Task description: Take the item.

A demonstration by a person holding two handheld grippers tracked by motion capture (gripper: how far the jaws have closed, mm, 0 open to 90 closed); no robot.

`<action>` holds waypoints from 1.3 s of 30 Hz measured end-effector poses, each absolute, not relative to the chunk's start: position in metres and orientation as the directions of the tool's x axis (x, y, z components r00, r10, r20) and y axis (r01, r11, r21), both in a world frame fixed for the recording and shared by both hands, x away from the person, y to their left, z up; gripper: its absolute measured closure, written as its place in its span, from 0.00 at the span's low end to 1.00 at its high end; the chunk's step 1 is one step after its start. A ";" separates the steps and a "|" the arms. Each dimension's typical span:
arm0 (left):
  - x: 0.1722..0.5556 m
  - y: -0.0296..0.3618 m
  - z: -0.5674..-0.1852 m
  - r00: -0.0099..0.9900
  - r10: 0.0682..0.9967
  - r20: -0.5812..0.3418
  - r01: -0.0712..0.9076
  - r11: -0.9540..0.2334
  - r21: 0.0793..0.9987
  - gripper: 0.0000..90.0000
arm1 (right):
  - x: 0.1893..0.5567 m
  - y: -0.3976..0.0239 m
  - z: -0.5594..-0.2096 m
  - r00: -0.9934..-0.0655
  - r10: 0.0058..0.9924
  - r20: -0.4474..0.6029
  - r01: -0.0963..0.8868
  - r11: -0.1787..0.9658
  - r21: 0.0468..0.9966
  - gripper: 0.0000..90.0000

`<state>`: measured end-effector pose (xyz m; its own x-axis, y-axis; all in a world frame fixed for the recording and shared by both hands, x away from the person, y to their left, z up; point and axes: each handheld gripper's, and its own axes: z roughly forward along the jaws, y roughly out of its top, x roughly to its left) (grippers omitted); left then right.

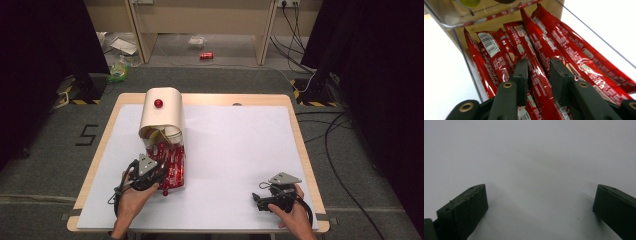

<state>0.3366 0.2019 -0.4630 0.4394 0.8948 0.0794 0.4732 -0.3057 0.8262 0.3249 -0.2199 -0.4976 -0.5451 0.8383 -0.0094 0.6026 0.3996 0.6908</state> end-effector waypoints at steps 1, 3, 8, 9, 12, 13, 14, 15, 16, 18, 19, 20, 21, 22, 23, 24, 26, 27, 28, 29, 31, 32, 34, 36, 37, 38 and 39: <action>0.337 0.202 -0.463 0.439 0.895 0.079 0.473 -0.306 0.826 0.76 | 0.325 -0.220 -0.498 -0.545 0.838 -0.009 0.603 0.400 0.691 0.00; 0.337 0.204 -0.463 0.438 0.897 0.061 0.474 -0.288 0.832 0.78 | 0.325 -0.220 -0.498 -0.545 0.838 -0.010 0.602 0.400 0.691 0.00; 0.336 0.204 -0.461 0.435 0.897 0.078 0.467 -0.299 0.832 0.86 | 0.325 -0.220 -0.498 -0.547 0.837 -0.009 0.602 0.401 0.691 0.00; 0.336 0.203 -0.460 0.432 0.898 0.083 0.464 -0.301 0.833 0.87 | 0.325 -0.220 -0.498 -0.545 0.838 -0.009 0.602 0.399 0.691 0.00; 0.335 0.204 -0.459 0.427 0.900 0.091 0.458 -0.301 0.836 0.89 | 0.325 -0.220 -0.498 -0.546 0.838 -0.009 0.602 0.400 0.692 0.00; 0.334 0.205 -0.457 0.430 0.898 0.096 0.455 -0.307 0.836 0.90 | 0.325 -0.220 -0.498 -0.545 0.838 -0.009 0.602 0.399 0.691 0.00; 0.334 0.206 -0.456 0.431 0.897 0.095 0.453 -0.306 0.837 0.91 | 0.325 -0.220 -0.498 -0.545 0.838 -0.008 0.603 0.399 0.691 0.00; 0.334 0.206 -0.456 0.431 0.897 0.095 0.453 -0.306 0.837 0.91 | 0.325 -0.220 -0.498 -0.545 0.838 -0.009 0.602 0.399 0.691 0.00; 0.334 0.208 -0.454 0.432 0.897 0.095 0.448 -0.305 0.841 0.91 | 0.325 -0.220 -0.498 -0.545 0.838 -0.009 0.602 0.399 0.692 0.00; 0.332 0.208 -0.453 0.435 0.895 0.095 0.446 -0.306 0.841 0.92 | 0.325 -0.220 -0.498 -0.545 0.838 -0.009 0.603 0.399 0.691 0.00; 0.332 0.209 -0.452 0.440 0.893 0.096 0.444 -0.309 0.841 0.92 | 0.325 -0.220 -0.498 -0.545 0.838 -0.009 0.602 0.399 0.691 0.00; 0.331 0.209 -0.451 0.444 0.891 0.095 0.444 -0.311 0.840 0.92 | 0.325 -0.220 -0.497 -0.546 0.838 -0.008 0.603 0.400 0.690 0.00; 0.331 0.210 -0.449 0.446 0.890 0.095 0.443 -0.312 0.840 0.92 | 0.325 -0.220 -0.498 -0.545 0.838 -0.009 0.602 0.399 0.692 0.00; 0.330 0.211 -0.448 0.450 0.888 0.093 0.444 -0.313 0.840 0.92 | 0.325 -0.220 -0.498 -0.545 0.838 -0.010 0.602 0.400 0.691 0.00; 0.329 0.212 -0.446 0.454 0.886 0.093 0.444 -0.315 0.839 0.92 | 0.325 -0.220 -0.498 -0.545 0.838 -0.010 0.602 0.400 0.691 0.00; 0.327 0.212 -0.445 0.457 0.884 0.093 0.442 -0.317 0.839 0.92 | 0.325 -0.220 -0.498 -0.546 0.838 -0.010 0.602 0.400 0.691 0.00; 0.324 0.213 -0.441 0.469 0.877 0.099 0.438 -0.329 0.837 0.92 | 0.325 -0.220 -0.498 -0.546 0.838 -0.009 0.601 0.400 0.692 0.00; 0.323 0.213 -0.440 0.480 0.872 0.092 0.438 -0.329 0.837 0.93 | 0.325 -0.220 -0.498 -0.546 0.838 -0.009 0.601 0.400 0.692 0.00; 0.323 0.213 -0.440 0.480 0.872 0.092 0.438 -0.329 0.837 0.93 | 0.325 -0.220 -0.498 -0.546 0.838 -0.009 0.601 0.400 0.692 0.00; 0.320 0.212 -0.437 0.492 0.866 0.095 0.437 -0.339 0.833 0.93 | 0.325 -0.220 -0.498 -0.546 0.838 -0.009 0.601 0.400 0.692 0.00; 0.318 0.212 -0.435 0.502 0.859 0.097 0.430 -0.346 0.834 0.93 | 0.325 -0.220 -0.498 -0.547 0.837 -0.009 0.602 0.400 0.691 0.00; 0.317 0.212 -0.434 0.505 0.858 0.100 0.428 -0.350 0.833 0.93 | 0.325 -0.220 -0.498 -0.547 0.837 -0.008 0.602 0.400 0.691 0.00; 0.316 0.212 -0.433 0.505 0.857 0.103 0.428 -0.352 0.833 0.93 | 0.325 -0.220 -0.498 -0.546 0.838 -0.009 0.601 0.400 0.692 0.00; 0.314 0.214 -0.432 0.508 0.855 0.101 0.429 -0.353 0.831 0.93 | 0.325 -0.220 -0.498 -0.546 0.838 -0.010 0.601 0.400 0.692 0.00; 0.314 0.214 -0.432 0.508 0.855 0.101 0.429 -0.353 0.831 0.93 | 0.325 -0.220 -0.498 -0.546 0.838 -0.010 0.601 0.400 0.692 0.00; 0.313 0.216 -0.431 0.512 0.854 0.093 0.431 -0.349 0.832 0.93 | 0.325 -0.220 -0.498 -0.546 0.838 -0.009 0.601 0.399 0.692 0.00; 0.312 0.217 -0.431 0.510 0.855 0.090 0.429 -0.344 0.835 0.93 | 0.325 -0.220 -0.498 -0.547 0.837 -0.010 0.601 0.401 0.692 0.00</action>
<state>0.3123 0.2170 -0.4307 0.5100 0.8554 0.0902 0.4294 -0.3441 0.8350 0.3250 -0.2201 -0.4976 -0.5468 0.8372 -0.0101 0.6007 0.4006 0.6919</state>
